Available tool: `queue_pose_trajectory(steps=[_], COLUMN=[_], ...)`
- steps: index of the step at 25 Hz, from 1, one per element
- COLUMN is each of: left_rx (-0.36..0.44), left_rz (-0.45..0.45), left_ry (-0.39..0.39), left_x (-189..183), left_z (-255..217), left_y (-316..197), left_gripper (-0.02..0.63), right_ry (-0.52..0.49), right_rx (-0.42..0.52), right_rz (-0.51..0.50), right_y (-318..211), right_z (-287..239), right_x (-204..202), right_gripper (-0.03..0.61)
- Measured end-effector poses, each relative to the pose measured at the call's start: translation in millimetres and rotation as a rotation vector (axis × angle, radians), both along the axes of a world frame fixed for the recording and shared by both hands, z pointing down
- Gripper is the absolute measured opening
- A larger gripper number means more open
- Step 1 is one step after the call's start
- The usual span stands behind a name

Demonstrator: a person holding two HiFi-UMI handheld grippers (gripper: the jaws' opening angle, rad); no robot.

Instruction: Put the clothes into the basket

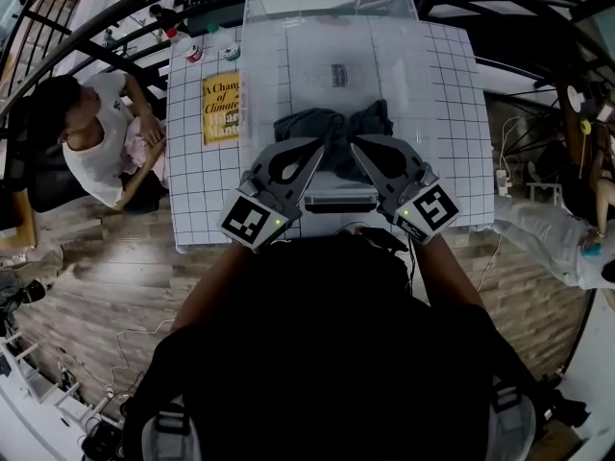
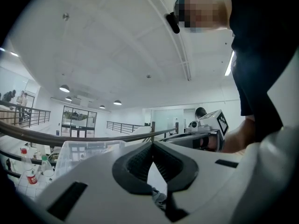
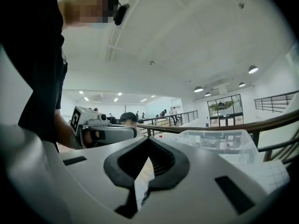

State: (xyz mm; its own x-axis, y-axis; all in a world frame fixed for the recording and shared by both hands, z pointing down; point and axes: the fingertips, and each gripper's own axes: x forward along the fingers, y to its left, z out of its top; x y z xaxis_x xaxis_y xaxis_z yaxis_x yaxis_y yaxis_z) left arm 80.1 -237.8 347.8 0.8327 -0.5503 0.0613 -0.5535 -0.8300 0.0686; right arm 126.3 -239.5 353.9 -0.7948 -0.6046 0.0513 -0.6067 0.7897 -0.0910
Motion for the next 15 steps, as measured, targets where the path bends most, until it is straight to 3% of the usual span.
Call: queue_pose_trajectory(steps=[15], left_rx=[-0.011], left_rz=[0.019], left_ry=[-0.011], left_x=[3.4], left_z=[7.3], left_y=[12.6], left_gripper=[0.003], right_ry=[0.007], right_rx=[-0.014], right_rz=[0.006], right_y=[16.9], right_z=[0.5], right_x=[-12.0], right_gripper=[0.015])
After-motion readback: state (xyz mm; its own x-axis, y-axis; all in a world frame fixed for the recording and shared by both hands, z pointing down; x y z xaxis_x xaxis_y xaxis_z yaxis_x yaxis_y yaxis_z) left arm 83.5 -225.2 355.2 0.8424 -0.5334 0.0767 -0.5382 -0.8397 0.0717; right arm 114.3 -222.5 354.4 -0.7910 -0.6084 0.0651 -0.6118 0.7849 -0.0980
